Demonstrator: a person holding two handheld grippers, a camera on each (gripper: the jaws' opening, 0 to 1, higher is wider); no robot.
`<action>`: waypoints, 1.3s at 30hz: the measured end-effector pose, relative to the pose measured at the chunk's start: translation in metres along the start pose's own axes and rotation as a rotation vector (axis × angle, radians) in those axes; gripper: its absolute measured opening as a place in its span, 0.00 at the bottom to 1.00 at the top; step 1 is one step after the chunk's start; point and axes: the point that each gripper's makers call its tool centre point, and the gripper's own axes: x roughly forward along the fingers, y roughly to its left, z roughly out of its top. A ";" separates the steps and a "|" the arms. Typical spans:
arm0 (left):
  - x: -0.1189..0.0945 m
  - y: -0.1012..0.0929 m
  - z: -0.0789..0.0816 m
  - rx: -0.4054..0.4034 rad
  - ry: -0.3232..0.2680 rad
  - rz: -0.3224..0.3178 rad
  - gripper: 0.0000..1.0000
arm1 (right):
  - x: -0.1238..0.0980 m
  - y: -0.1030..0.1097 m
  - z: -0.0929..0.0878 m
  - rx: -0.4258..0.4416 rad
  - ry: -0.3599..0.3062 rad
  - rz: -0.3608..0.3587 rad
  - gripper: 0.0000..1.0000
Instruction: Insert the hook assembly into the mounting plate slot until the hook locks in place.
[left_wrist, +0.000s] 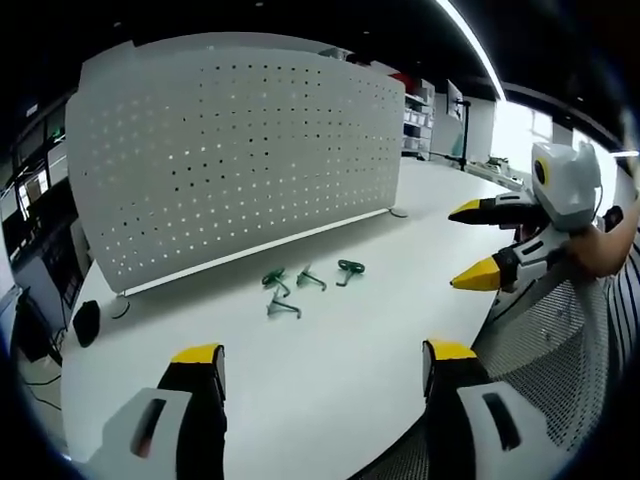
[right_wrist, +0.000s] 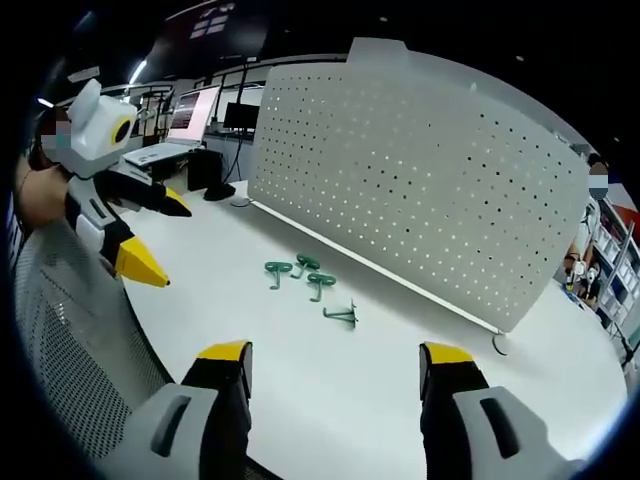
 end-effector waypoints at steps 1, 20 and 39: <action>0.000 0.000 0.000 0.002 0.001 -0.001 0.83 | 0.000 0.000 0.000 0.001 0.000 0.001 0.65; -0.001 -0.001 0.001 0.021 -0.001 -0.002 0.85 | 0.021 0.014 -0.023 0.105 0.165 0.168 0.55; -0.003 0.005 0.002 0.027 0.000 0.025 0.83 | 0.099 -0.005 -0.014 0.003 0.213 0.251 0.34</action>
